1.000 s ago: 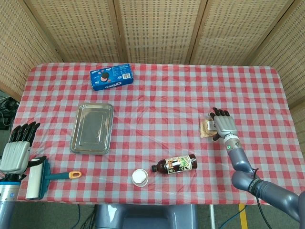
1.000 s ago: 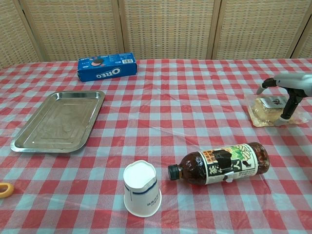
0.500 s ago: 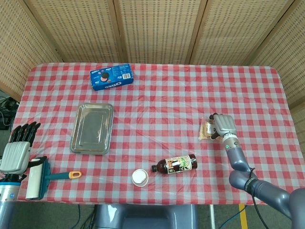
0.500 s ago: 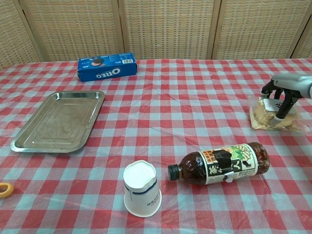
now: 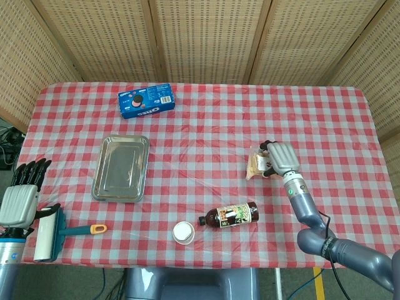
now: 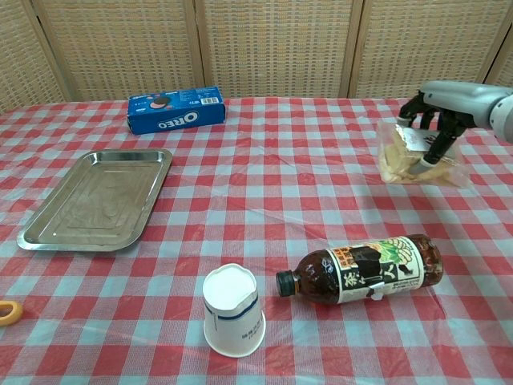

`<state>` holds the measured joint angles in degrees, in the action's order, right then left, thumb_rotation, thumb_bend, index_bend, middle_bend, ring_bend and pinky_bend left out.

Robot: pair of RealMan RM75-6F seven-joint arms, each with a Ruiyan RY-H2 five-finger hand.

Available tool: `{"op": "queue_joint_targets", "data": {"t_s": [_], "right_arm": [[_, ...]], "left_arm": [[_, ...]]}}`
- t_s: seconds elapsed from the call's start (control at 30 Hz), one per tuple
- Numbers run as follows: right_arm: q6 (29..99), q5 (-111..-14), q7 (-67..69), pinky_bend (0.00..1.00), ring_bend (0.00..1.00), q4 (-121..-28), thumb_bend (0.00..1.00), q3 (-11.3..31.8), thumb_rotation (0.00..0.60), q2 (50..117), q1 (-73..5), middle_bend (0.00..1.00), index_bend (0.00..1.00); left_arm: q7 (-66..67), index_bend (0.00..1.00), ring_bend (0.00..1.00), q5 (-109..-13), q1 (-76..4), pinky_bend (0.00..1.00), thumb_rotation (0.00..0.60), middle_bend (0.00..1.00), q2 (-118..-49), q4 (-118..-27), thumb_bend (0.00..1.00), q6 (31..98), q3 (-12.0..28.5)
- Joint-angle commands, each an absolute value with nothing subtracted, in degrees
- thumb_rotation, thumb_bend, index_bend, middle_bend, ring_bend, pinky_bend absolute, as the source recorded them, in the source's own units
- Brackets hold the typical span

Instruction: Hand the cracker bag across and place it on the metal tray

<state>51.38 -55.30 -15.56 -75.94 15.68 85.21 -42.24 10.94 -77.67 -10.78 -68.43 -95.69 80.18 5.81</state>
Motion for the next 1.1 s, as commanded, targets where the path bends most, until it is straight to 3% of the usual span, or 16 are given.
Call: {"op": "queue_joint_targets", "data": {"t_s": [0.03,0.3,0.7,0.77,0.87,0.9,0.97,1.1], "right_arm": [[52.81,-54.26,-19.93,0.52,0.43,-81.40,0.24,17.51,0.600,83.56,-44.47,0.45,0.54],[53.49,-45.29,-30.97,0.52,0.43,-86.66,0.24,21.88,0.600,86.40,-53.09,0.45,0.54],[53.97,-38.47,-38.71,0.51,0.42,-80.69,0.24,23.58,0.600,95.44,-64.32,0.43,0.52],[54.32,-38.06,-39.20,0.43,0.37,-80.39,0.23,23.38,0.600,96.53,-65.34,0.37,0.48],[54.59,-36.71,-39.75,0.07,0.13,-80.70,0.22,23.16,0.600,97.16,-66.09,0.16,0.32],[55.08,-36.30,-40.33,0.02,0.08,-80.91,0.21,22.95,0.600,97.25,-66.29,0.10,0.28],[56.42,-35.87,-41.58,0.00,0.00,-81.38,0.19,22.43,0.600,97.41,-66.60,0.01,0.16],[58.38,-34.46,-43.19,0.00,0.00,-82.93,0.16,22.10,0.600,96.97,-66.73,0.00,0.08]], "left_arm": [[10.76,0.00,0.00,-77.46,-10.74,0.00,0.600,0.00,-68.27,-95.68,0.14,80.15,5.89],[9.21,0.00,0.00,-77.48,-10.58,0.00,0.600,0.00,-67.53,-96.04,0.14,80.06,5.89],[6.37,0.00,0.00,-78.00,-10.89,0.00,0.600,0.00,-66.83,-95.84,0.14,78.93,5.66],[5.87,0.00,0.00,-78.33,-10.88,0.00,0.600,0.00,-66.71,-95.88,0.14,79.08,5.64],[5.56,0.00,0.00,-78.54,-10.86,0.00,0.600,0.00,-66.62,-95.84,0.14,79.15,5.58],[5.61,0.00,0.00,-78.49,-10.88,0.00,0.600,0.00,-66.62,-95.79,0.14,79.04,5.54],[5.68,0.00,0.00,-78.33,-10.95,0.00,0.600,0.00,-66.67,-95.78,0.14,78.82,5.51],[6.12,0.00,0.00,-78.39,-11.00,0.00,0.600,0.00,-66.81,-95.87,0.14,78.87,5.46]]}}
